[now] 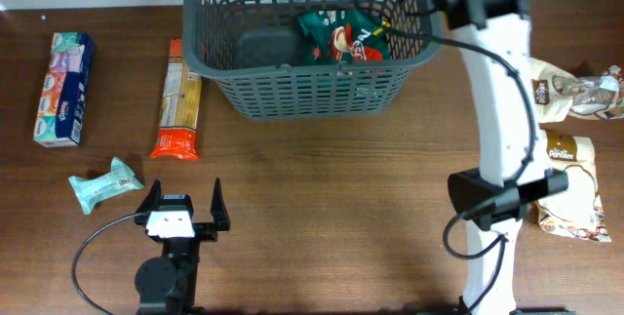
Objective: Pack container
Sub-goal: 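Lower the bag into the basket and open the right gripper, then move the right gripper to the beige dried-mushroom pouch and grasp it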
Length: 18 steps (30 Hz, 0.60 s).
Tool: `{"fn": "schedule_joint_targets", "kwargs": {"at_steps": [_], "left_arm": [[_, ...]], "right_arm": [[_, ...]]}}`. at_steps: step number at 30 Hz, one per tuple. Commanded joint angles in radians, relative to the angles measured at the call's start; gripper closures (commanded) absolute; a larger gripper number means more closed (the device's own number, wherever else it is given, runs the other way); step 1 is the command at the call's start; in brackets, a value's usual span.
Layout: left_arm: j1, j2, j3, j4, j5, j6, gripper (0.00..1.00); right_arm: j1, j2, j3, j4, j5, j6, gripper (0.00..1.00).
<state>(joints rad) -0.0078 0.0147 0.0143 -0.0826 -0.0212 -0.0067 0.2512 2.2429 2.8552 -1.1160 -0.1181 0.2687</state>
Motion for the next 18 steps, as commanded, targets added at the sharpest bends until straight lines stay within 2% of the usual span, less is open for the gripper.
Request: {"fn": "schedule_joint_targets", "kwargs": {"at_steps": [1,4,8,13,18], "left_arm": [[0.002,-0.01,-0.005,-0.001,0.011,0.016,0.01],[0.002,-0.01,-0.005,-0.001,0.011,0.016,0.01],[0.002,-0.01,-0.005,-0.001,0.011,0.016,0.01],[0.002,-0.01,-0.005,-0.001,0.011,0.016,0.01],[0.002,-0.01,-0.005,-0.001,0.011,0.016,0.01]], "right_arm": [[-0.035,-0.032,0.137,-0.051,0.281,0.07,0.16],[-0.084,-0.032,0.227,-0.14,0.485,0.211,0.14],[-0.187,-0.032,0.265,-0.299,0.621,0.464,0.02],[-0.352,-0.031,0.251,-0.474,0.598,0.711,0.01],[-0.517,-0.03,0.189,-0.497,0.418,0.744,0.01]]}}
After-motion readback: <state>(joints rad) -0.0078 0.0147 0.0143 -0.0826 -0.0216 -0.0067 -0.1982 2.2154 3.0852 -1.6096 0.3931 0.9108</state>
